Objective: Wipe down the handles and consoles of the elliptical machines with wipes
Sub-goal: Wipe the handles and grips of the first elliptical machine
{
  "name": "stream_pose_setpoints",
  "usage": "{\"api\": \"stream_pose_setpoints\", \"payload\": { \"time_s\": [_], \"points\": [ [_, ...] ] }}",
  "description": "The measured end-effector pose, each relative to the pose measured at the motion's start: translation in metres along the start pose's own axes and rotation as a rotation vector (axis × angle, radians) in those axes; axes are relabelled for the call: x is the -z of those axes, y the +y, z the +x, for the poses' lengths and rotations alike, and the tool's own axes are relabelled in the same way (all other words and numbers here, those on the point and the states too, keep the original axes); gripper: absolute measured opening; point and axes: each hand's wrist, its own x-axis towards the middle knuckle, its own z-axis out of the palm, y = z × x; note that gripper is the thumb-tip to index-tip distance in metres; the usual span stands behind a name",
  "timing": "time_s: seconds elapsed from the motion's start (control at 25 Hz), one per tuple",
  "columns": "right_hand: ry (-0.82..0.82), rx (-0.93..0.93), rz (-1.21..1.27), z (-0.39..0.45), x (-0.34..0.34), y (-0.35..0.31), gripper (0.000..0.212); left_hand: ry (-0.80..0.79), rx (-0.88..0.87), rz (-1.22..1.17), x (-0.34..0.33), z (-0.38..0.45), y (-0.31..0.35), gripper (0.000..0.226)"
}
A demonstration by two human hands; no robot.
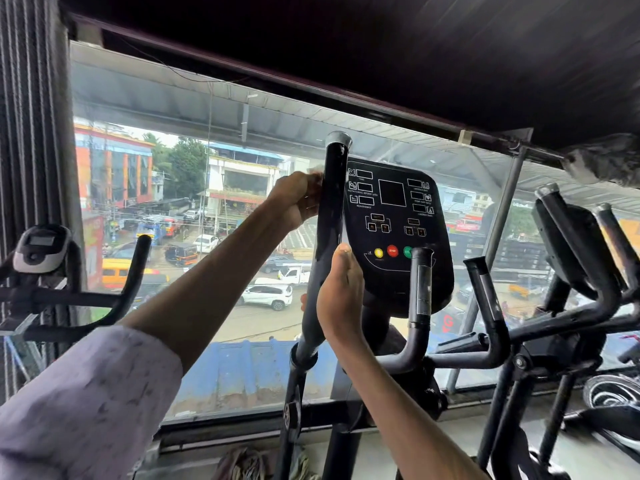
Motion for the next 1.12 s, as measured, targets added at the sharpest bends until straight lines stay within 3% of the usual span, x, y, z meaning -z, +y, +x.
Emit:
{"api": "stream_pose_setpoints", "payload": {
  "time_s": [0.16, 0.32, 0.4, 0.56, 0.72, 0.88, 1.12],
  "points": [
    [-0.025, 0.006, 0.022, -0.004, 0.001, -0.008, 0.045, -0.013, -0.017, 0.034, -0.018, 0.008, 0.012, 0.041],
    [0.003, 0.016, 0.010, -0.004, -0.002, -0.002, 0.044, 0.098, -0.161, 0.068, -0.013, -0.018, -0.002, 0.025],
    [0.008, 0.014, 0.013, -0.001, -0.003, 0.002, 0.039, 0.073, -0.200, 0.070, -0.001, -0.031, -0.020, 0.025],
    [0.015, 0.012, 0.032, -0.001, -0.001, -0.003, 0.039, -0.067, -0.088, 0.043, 0.016, -0.032, -0.038, 0.033],
    [0.006, 0.023, -0.006, -0.002, -0.002, 0.000, 0.042, -0.076, 0.012, 0.082, 0.003, -0.010, -0.019, 0.045],
    [0.015, 0.078, -0.009, -0.001, 0.003, -0.004, 0.038, -0.095, -0.036, 0.113, -0.001, -0.016, -0.018, 0.043],
    [-0.011, 0.035, 0.012, 0.003, 0.002, 0.002, 0.038, 0.010, -0.258, 0.134, 0.012, -0.049, -0.048, 0.030]
  ]
}}
